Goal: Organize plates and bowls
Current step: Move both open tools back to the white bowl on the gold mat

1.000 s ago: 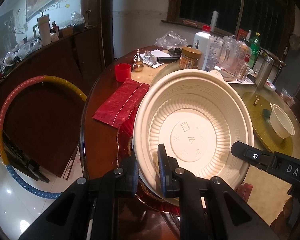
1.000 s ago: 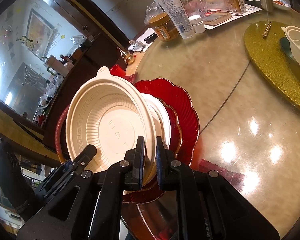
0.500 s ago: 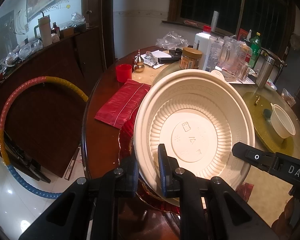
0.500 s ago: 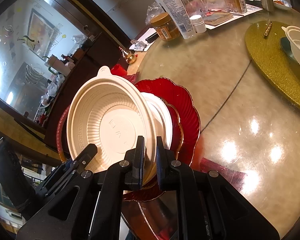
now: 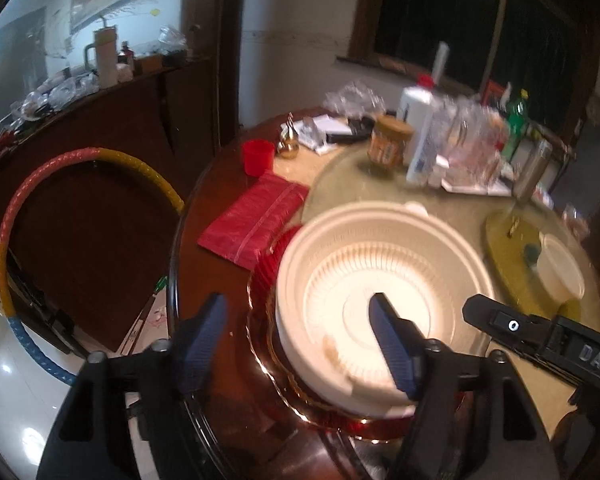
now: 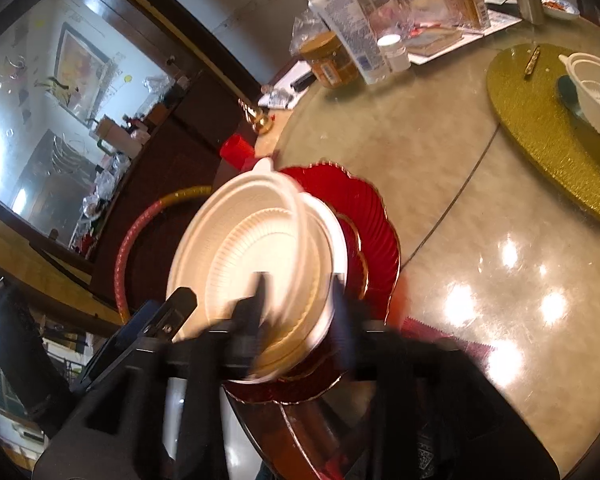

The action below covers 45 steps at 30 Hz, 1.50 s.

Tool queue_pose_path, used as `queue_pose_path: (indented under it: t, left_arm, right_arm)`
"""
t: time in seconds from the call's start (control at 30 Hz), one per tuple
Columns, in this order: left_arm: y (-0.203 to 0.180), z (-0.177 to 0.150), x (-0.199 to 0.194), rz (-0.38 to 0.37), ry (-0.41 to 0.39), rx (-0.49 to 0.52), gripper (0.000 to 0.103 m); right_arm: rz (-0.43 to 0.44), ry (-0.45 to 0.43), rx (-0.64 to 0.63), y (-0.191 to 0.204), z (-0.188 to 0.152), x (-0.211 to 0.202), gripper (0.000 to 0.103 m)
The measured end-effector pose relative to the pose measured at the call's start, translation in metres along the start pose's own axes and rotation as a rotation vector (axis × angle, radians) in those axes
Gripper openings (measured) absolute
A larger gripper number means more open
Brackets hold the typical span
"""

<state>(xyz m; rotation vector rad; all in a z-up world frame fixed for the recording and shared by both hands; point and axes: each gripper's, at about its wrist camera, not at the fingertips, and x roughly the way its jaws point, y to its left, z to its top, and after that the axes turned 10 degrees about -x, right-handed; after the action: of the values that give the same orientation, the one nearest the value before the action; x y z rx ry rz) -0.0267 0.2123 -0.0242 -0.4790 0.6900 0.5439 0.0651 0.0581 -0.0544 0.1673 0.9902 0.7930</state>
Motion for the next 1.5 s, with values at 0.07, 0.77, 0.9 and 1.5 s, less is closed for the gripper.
queue_pose_path:
  t: [0.07, 0.77, 0.9, 1.5]
  left_arm:
    - [0.002, 0.003, -0.002, 0.002, -0.022, -0.016, 0.075]
    - [-0.033, 0.007, -0.022, -0.09, -0.092, -0.006, 0.085]
    - [-0.057, 0.004, -0.028, -0.121, -0.104, 0.041, 0.086]
    - [-0.188, -0.024, -0.014, -0.252, -0.029, 0.255, 0.087]
  right_arm:
    - [0.015, -0.02, 0.006, -0.001, 0.001, -0.004, 0.054]
    - [-0.194, -0.139, 0.009, -0.035, 0.005, -0.045, 0.086]
    - [-0.323, -0.155, -0.025, -0.049, 0.005, -0.06, 0.086]
    - [-0.519, -0.185, 0.093, -0.15, -0.004, -0.134, 0.086]
